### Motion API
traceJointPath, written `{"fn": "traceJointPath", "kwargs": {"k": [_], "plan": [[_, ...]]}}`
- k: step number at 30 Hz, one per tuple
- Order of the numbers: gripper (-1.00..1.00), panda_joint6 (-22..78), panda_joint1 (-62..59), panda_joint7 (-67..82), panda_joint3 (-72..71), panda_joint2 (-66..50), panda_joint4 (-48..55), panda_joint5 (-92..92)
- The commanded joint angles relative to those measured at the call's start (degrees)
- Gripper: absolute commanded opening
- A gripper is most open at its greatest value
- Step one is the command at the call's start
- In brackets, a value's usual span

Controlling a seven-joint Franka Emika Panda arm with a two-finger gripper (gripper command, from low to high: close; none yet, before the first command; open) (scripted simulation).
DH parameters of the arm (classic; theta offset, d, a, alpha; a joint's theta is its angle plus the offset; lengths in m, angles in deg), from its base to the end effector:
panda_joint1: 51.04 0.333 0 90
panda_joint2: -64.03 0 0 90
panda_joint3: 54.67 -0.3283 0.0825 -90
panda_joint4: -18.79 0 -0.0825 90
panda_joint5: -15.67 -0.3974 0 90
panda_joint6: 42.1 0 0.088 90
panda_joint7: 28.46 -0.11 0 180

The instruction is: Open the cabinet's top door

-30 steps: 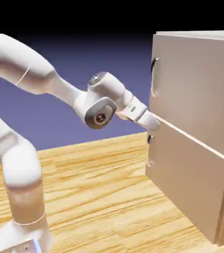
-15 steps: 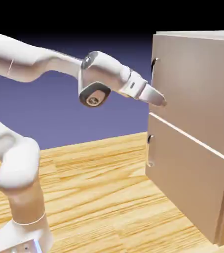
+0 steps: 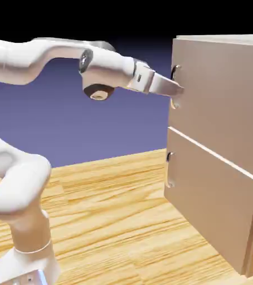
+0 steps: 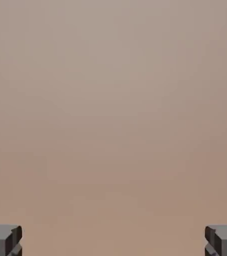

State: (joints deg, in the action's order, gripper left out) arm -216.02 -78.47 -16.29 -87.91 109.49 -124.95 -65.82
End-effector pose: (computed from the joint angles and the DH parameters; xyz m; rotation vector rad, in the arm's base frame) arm 0.3754 0.0206 0.6158 -1.9881 0.9216 -1.5440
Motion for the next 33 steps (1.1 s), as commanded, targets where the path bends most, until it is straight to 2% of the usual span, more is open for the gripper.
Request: {"fn": "traceJointPath", "kwargs": {"k": [1,33], "plan": [[0.00,0.0,-0.9,1.7,-1.0,0.4,0.5,-2.5],[0.00,0.1,-28.1,54.6,-33.3,12.8,17.3,-81.5]]}}
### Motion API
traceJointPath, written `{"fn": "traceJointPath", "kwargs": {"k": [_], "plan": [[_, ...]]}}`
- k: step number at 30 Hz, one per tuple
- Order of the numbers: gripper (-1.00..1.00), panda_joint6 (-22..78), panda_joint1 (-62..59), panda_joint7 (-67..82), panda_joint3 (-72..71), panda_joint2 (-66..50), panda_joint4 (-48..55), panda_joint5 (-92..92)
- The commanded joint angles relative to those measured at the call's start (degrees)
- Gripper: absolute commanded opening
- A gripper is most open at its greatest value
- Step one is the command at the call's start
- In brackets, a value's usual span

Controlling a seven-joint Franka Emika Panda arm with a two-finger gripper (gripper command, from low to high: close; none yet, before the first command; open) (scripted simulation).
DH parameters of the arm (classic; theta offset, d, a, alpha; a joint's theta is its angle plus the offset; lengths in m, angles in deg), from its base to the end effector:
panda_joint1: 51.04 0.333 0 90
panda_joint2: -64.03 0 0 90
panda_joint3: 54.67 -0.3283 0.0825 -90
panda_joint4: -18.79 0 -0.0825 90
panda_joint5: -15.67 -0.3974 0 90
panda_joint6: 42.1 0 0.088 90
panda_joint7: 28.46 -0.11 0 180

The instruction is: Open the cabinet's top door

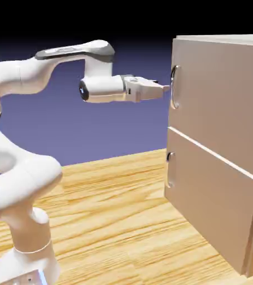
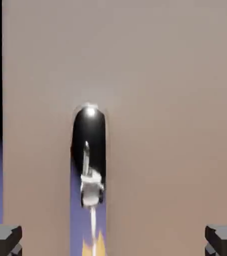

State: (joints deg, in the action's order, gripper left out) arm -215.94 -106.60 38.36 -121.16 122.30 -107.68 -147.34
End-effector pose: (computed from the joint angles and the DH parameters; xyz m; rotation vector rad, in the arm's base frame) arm 0.4251 0.1810 0.5367 -1.7568 0.7688 -1.7862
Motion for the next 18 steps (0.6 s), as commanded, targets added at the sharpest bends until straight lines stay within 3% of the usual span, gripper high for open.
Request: {"fn": "traceJointPath", "kwargs": {"k": [1,6,7,18], "plan": [[0.00,0.0,0.0,0.0,0.0,0.0,0.0,0.0],[0.00,1.5,-10.1,0.0,-5.4,-2.5,7.3,-0.6],[-1.00,1.5,-10.1,0.0,-5.4,-2.5,7.3,-0.6],[-1.00,11.7,10.7,0.0,8.6,-2.9,-10.2,7.6]]}}
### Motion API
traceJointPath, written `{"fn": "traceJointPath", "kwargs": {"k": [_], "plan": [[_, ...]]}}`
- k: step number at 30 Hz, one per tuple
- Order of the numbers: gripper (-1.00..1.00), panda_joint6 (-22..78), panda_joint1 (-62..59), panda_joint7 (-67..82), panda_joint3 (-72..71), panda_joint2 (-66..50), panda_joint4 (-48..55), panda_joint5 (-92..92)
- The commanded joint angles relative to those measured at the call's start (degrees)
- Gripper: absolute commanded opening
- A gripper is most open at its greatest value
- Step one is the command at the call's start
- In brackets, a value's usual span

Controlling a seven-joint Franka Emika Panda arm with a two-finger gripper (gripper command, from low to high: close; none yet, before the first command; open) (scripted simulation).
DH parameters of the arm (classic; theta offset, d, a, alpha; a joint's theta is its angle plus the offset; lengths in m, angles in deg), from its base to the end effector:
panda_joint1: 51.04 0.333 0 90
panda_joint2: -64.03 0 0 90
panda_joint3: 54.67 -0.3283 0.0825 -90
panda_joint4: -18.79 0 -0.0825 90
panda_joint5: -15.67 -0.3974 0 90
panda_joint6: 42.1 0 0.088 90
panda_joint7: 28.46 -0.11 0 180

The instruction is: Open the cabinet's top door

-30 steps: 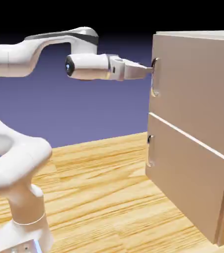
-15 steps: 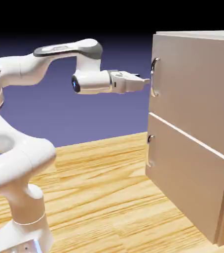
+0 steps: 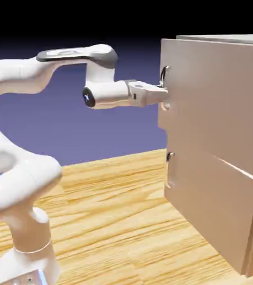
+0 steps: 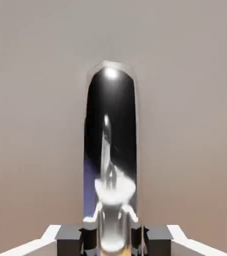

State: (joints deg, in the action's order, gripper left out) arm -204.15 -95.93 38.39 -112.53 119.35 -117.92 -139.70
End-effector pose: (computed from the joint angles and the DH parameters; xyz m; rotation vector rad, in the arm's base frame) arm 0.4012 0.1494 0.5363 -1.7660 0.5973 -1.6721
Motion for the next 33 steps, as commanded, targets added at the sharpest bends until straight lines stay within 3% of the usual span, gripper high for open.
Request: {"fn": "traceJointPath", "kwargs": {"k": [1,18,33], "plan": [[-1.00,0.9,2.1,-0.2,1.6,0.2,-1.7,1.1],[-1.00,15.5,33.3,-11.0,34.4,14.9,-28.3,34.2],[-1.00,32.4,34.9,-24.0,62.6,31.3,-38.2,71.5]]}}
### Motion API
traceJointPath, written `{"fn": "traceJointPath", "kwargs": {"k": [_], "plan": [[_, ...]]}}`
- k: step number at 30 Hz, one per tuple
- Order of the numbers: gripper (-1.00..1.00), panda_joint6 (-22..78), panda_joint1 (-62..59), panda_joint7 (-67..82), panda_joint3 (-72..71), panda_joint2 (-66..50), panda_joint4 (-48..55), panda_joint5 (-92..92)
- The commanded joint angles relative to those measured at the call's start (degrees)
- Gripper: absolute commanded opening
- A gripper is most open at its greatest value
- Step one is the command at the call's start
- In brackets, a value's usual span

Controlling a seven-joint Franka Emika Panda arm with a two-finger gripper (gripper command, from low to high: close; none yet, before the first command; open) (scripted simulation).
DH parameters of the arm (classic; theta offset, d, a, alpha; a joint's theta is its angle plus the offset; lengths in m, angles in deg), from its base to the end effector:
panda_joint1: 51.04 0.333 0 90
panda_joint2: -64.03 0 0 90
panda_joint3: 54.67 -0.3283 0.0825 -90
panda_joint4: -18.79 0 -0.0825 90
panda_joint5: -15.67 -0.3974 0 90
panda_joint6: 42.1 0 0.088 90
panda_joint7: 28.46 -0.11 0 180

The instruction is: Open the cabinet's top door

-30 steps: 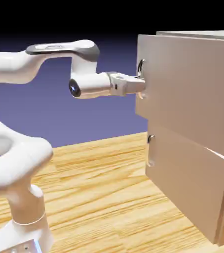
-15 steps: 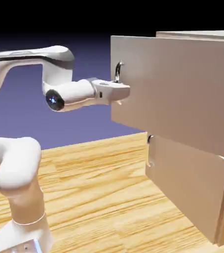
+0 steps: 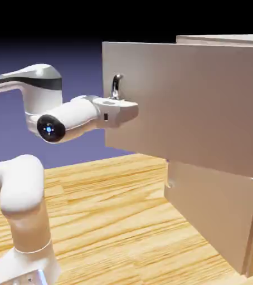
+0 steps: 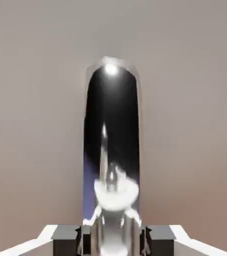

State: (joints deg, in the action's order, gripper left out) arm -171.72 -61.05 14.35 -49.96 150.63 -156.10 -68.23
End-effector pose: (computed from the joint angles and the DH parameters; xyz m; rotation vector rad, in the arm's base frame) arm 0.2087 -0.0255 0.5319 -1.7254 0.0763 -1.2742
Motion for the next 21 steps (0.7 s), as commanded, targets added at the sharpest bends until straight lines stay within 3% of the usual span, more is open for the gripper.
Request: {"fn": "traceJointPath", "kwargs": {"k": [1,12,21], "plan": [[-1.00,1.5,-0.6,-0.5,2.1,0.5,-0.1,2.3],[-1.00,19.5,-5.2,-1.5,24.9,-1.2,4.2,24.7],[-1.00,36.1,0.8,0.3,43.6,-9.8,17.1,40.7]]}}
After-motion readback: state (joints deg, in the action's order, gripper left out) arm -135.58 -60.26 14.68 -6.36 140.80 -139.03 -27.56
